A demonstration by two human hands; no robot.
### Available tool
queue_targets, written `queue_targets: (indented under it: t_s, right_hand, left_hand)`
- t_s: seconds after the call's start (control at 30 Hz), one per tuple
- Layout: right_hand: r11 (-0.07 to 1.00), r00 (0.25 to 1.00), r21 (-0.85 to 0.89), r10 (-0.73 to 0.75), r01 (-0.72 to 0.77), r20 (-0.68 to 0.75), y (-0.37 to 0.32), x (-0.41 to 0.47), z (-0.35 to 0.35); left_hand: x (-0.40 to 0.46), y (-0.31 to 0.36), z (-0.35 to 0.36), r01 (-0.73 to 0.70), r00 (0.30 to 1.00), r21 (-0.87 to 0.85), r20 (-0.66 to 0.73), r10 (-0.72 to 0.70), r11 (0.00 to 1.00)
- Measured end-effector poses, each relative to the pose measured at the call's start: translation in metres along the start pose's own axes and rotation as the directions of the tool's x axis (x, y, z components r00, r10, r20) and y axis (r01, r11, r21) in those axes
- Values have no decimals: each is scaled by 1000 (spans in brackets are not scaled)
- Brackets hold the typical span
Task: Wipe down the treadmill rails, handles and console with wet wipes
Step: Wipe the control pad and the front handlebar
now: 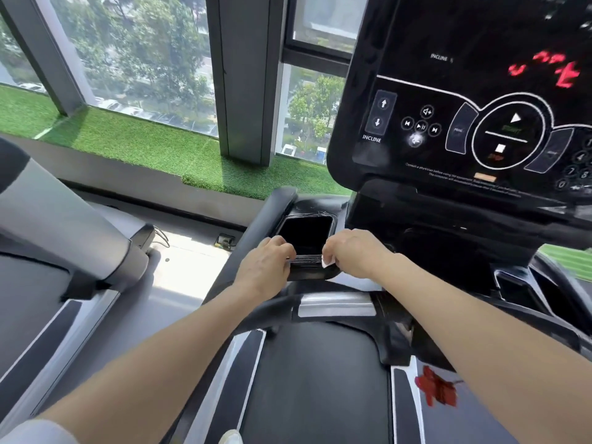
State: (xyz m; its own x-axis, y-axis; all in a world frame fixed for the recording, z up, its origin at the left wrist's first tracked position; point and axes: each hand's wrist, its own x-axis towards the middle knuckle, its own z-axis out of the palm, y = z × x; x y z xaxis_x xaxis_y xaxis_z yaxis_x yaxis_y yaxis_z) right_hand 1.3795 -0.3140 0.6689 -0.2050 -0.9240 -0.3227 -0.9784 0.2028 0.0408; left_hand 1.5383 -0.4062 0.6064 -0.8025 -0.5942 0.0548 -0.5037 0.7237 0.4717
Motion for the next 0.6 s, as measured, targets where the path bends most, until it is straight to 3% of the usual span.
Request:
queue_targets:
  t_s: [0.1,0.23,0.6]
  right_hand:
    - [981,999,191,36,-33,-9,7,-11,-12]
    - [892,977,432,191,-131,-99,21,-13,-10]
    - [910,984,389,173,-141,-47,-6,-1,15]
  left_hand:
    - [0,15,4,1,1000,-12,-6,-1,1000]
    - [-2,27,8,20,1000,-13,-10,-20,1000]
    - [-16,24,12,133,990,-43,-45,-135,990]
